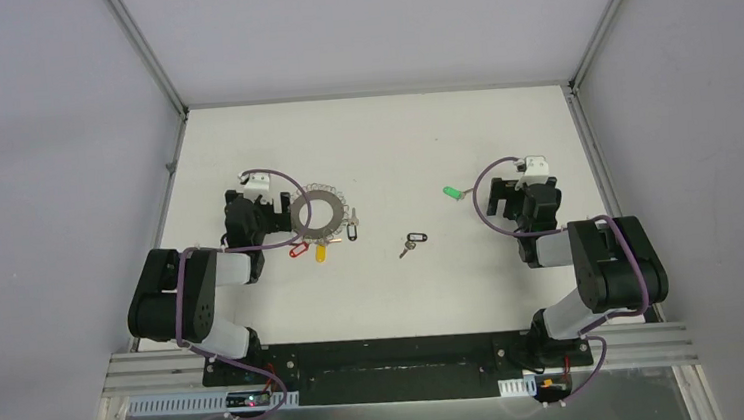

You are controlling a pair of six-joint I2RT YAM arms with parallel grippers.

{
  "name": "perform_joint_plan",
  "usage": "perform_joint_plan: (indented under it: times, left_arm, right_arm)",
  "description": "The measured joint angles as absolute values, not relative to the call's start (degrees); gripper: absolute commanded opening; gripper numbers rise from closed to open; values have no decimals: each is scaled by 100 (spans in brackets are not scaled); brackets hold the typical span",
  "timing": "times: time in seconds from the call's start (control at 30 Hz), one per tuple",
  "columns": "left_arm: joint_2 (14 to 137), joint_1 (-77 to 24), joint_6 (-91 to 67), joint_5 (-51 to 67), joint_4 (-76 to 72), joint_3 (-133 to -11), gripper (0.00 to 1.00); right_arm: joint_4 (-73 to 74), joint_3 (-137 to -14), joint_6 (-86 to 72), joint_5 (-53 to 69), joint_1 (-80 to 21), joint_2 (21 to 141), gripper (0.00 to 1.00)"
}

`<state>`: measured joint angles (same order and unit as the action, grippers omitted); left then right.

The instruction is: Put the keys on the keyring

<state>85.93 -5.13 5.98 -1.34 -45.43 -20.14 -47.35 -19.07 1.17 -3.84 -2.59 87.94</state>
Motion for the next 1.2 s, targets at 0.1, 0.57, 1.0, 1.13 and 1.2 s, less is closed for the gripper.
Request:
perform_joint_plan:
  times: [0.1,0.57,1.0,1.13,1.2]
  left_arm:
    - [8593,-513,598,-134,-4543,-2014,99]
    - [7601,-515,58,-534,-1970,-3103,99]
    - [7780,-480,-2410,939,2320,-5516,68]
    - [8595,-491,-2720,1855,2727,-5734,65]
    - [8923,-545,-2792,2128,2862,-5874,65]
  right_arm:
    - [-4735,-1907,117,-384,-259,8794,100]
    - [-4735,-1907,117,-384,-259,8794,100]
    - [-1660,-3404,-902,-617,-257,7684,100]
    - [-458,-4058,-1651,-515,-255,7067,100]
    - [117,-4023,-1944,-397,-255,6729,100]
